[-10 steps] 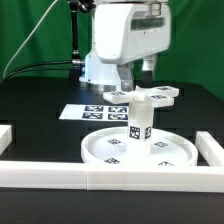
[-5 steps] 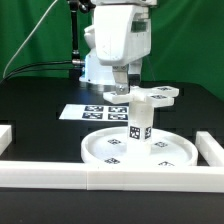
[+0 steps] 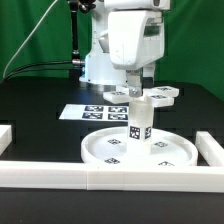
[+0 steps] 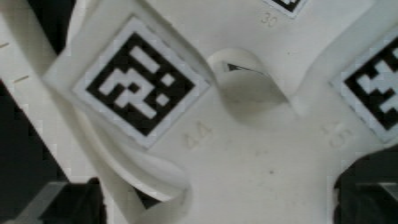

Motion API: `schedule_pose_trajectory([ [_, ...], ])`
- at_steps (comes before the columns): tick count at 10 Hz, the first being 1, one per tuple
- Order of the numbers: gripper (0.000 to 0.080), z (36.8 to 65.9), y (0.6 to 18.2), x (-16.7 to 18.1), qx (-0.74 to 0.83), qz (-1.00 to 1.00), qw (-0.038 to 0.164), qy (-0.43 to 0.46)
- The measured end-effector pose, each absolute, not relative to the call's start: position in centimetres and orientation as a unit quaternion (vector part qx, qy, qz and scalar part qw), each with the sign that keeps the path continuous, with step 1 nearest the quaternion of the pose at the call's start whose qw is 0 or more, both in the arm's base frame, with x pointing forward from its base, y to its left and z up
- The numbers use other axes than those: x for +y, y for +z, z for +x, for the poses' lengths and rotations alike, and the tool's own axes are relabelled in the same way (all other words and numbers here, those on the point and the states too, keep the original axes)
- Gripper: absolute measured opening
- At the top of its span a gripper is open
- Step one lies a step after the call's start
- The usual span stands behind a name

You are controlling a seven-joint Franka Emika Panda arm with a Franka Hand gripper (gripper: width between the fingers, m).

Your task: Assemble round table

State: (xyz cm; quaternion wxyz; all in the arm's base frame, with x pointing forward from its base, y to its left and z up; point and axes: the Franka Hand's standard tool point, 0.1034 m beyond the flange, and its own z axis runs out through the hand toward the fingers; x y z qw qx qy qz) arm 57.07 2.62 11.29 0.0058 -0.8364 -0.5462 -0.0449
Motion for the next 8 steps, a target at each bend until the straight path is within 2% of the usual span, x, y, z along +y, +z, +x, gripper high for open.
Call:
schedule_pose_trajectory([
  [8,0.0649,56.37,10.23,2.17,-0.522,-0.852,0.011,-0.039],
])
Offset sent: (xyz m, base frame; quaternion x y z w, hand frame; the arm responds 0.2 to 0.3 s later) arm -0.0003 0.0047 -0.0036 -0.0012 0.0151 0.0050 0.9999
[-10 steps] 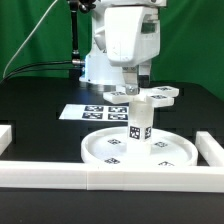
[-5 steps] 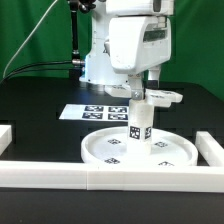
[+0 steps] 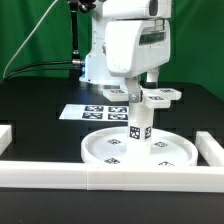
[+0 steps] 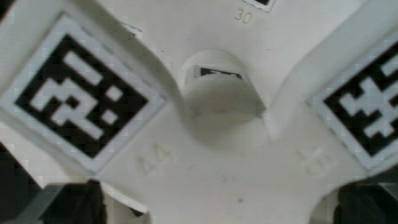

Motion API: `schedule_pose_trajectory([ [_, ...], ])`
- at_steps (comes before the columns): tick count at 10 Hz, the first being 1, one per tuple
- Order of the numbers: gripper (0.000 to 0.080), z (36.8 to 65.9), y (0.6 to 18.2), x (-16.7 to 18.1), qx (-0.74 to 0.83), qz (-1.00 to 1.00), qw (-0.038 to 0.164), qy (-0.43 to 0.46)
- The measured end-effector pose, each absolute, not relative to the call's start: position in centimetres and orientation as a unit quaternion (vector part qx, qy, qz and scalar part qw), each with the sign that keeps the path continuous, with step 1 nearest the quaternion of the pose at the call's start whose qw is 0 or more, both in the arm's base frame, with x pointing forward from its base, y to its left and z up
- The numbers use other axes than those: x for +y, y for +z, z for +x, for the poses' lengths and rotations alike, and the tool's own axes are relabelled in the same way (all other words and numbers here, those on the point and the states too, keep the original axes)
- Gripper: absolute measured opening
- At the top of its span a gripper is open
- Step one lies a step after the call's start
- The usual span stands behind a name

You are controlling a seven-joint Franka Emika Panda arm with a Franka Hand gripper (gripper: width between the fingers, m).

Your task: Assemble round table

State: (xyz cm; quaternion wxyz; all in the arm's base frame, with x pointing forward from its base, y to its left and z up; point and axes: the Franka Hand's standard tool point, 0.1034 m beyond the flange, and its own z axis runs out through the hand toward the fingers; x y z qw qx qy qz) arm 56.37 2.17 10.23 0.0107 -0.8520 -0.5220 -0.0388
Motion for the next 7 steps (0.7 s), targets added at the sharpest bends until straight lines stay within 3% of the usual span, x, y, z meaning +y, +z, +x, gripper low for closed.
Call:
schedule_pose_trajectory([
  [1,0.0649,56.35,10.15,1.68,-0.523,-0.852,0.011,-0.038],
  [3,0.0443,56.29,10.10,1.40,-0.518,-0.854,0.011,-0.038],
  [7,0.0443,56.28,10.09,1.41,-0.459,-0.888,0.015,-0.037],
])
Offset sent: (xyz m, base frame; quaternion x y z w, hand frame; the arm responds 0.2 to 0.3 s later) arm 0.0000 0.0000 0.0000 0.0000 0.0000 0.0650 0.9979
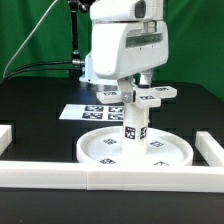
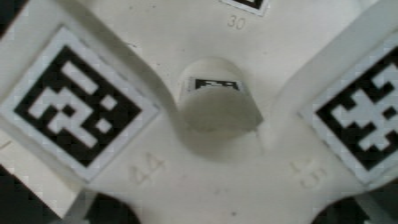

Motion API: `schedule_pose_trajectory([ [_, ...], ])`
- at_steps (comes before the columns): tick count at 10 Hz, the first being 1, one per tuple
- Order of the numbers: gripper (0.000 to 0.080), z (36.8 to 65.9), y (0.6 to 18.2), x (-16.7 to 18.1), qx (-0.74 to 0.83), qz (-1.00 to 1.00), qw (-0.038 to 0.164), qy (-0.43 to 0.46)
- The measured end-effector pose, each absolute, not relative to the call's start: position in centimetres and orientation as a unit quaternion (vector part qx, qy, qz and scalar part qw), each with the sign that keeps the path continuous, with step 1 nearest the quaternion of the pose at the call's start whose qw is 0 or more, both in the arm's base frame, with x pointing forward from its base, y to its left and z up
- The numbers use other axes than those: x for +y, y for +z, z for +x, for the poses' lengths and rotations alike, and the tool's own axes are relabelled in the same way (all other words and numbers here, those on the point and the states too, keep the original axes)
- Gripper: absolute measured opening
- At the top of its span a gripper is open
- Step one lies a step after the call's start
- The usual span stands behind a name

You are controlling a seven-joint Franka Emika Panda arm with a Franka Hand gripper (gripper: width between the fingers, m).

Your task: Assemble round table

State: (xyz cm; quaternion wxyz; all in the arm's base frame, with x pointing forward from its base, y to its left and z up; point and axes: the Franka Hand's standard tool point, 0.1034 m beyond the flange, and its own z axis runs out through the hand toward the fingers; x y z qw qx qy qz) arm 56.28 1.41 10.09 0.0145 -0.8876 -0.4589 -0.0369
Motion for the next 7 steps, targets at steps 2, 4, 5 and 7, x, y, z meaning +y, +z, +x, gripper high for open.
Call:
schedule_pose_trajectory([
  [2,0.0443,56.28,10.08,1.43,-0.400,-0.916,0.017,-0.036],
  [4,0.0445,56.27,10.07,1.43,-0.356,-0.934,0.019,-0.035],
  [5,0.0445,56.27,10.06,1.46,-0.317,-0.948,0.021,-0.034],
  [7,0.0445,56.26,10.05,1.49,-0.254,-0.966,0.023,-0.033],
])
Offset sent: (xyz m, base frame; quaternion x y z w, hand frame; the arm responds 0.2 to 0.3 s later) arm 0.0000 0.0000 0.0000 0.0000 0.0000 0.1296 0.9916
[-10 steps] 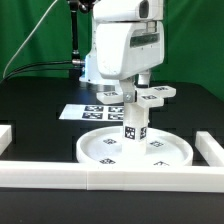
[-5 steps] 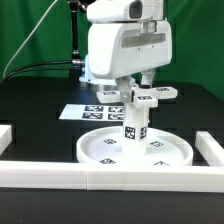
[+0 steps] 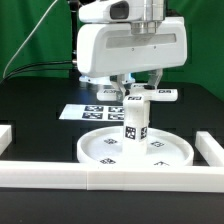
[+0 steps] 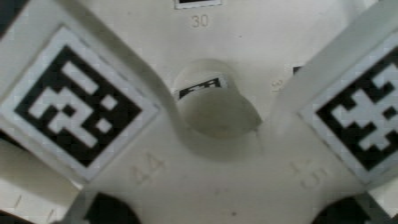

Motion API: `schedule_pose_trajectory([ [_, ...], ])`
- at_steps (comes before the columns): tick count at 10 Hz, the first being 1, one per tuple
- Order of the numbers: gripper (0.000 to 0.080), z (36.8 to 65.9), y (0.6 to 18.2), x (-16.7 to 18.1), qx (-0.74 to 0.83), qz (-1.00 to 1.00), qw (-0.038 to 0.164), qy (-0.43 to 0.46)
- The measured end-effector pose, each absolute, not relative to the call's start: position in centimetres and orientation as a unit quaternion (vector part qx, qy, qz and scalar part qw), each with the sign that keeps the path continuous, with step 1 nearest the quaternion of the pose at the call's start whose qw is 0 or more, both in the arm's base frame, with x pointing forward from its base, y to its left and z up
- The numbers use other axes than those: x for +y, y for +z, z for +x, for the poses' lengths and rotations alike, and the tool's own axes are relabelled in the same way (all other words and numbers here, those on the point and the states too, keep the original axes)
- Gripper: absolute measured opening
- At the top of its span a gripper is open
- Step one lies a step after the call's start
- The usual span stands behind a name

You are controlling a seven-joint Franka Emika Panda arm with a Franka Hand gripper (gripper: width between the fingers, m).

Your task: Assemble round table

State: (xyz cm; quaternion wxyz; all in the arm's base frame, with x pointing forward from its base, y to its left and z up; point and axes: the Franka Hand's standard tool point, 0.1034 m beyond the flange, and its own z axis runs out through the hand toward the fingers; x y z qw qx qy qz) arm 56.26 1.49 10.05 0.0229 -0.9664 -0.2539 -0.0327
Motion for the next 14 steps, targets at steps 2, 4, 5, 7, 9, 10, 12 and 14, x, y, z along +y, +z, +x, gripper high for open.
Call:
schedule_pose_trajectory([
  [2,0.0445,56.26,10.05,1.54,-0.191,-0.981,0.025,-0.031],
  [4,0.0445,56.26,10.05,1.59,-0.142,-0.989,0.027,-0.030],
  [5,0.0445,56.26,10.05,1.65,-0.104,-0.994,0.029,-0.029],
  [7,0.0445,56.25,10.05,1.85,-0.033,-0.998,0.035,-0.027],
  [9,0.0445,56.25,10.05,1.91,0.008,-0.999,0.036,-0.026],
  [10,0.0445,56.26,10.06,1.99,0.047,-0.998,0.039,-0.024],
  [12,0.0445,56.25,10.07,2.16,0.105,-0.993,0.043,-0.022],
  [14,0.0445,56.25,10.07,2.33,0.163,-0.985,0.048,-0.019],
])
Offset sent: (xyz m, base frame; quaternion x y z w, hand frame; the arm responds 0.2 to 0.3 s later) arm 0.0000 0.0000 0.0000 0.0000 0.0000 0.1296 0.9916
